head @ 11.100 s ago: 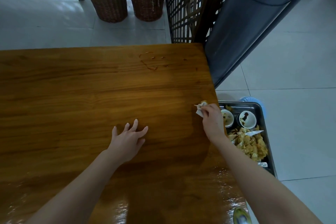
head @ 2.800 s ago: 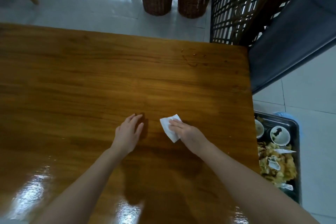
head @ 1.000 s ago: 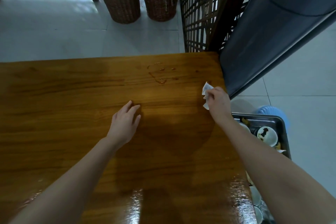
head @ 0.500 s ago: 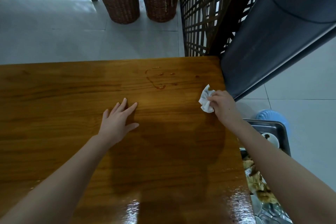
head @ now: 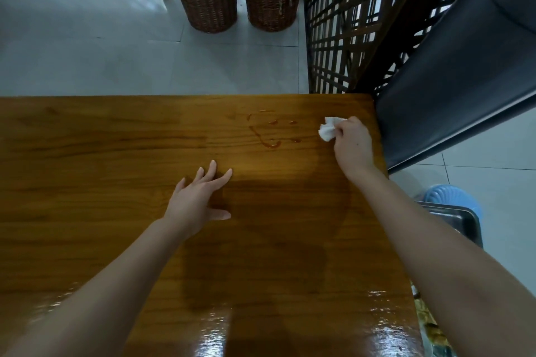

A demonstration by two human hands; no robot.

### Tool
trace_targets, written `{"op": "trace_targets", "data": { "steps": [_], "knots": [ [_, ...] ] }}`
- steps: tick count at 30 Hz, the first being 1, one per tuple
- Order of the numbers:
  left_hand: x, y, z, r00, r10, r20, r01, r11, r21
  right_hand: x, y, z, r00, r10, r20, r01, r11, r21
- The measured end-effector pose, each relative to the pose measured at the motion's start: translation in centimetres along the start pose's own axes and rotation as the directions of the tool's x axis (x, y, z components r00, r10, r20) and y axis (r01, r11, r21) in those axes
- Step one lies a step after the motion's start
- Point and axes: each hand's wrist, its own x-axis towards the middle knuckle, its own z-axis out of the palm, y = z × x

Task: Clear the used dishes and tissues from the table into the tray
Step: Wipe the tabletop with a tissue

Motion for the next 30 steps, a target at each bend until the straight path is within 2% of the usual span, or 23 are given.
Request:
{"op": "trace_targets", "data": {
  "steps": [5,7,11,16,21,24,27,30],
  "knots": [
    [-0.1,0.4,-0.4,1.0,-0.007,0.013,0.007,1.0,0.014,-2.3,-7.3,4.5,0.943,-0.26,0.208,0.268,0.963,-0.014],
    [0.0,0.4,-0.4,1.0,-0.014,0.014,0.013,0.999,0.031,-2.7,-8.8,5.4,0.925,-0.302,0.229,0.304,0.952,0.025],
    [0.0,0.2,-0.2,1.0,-0.006,0.005,0.006,1.0,0.011,-1.5,-7.5,4.3,0.948,-0.259,0.185,0.244,0.965,0.098],
    [0.0,0.2,-0.2,1.0,-0.004,0.006,0.004,1.0,-0.007,1.2,-4.1,1.7,0.998,-0.028,0.049,0.021,0.992,0.126],
    [0.1,0.2,-0.1,1.0,-0.012,0.009,0.012,1.0,-0.014,1.4,-5.7,2.5,0.999,0.03,0.042,-0.034,0.996,0.086],
    [0.2,0.0,0.1,1.0,-0.01,-0.006,0.009,1.0,-0.024,0.0,-8.3,4.4,0.984,-0.122,0.127,0.11,0.989,0.098],
    [0.3,0.0,0.2,1.0,-0.015,-0.01,0.015,1.0,-0.022,-1.7,-11.3,6.6,0.934,-0.29,0.21,0.27,0.956,0.119],
    [0.3,0.0,0.2,1.0,-0.015,-0.01,0.015,1.0,-0.012,-1.1,-11.6,7.1,0.901,-0.366,0.233,0.343,0.93,0.134]
  ]
}}
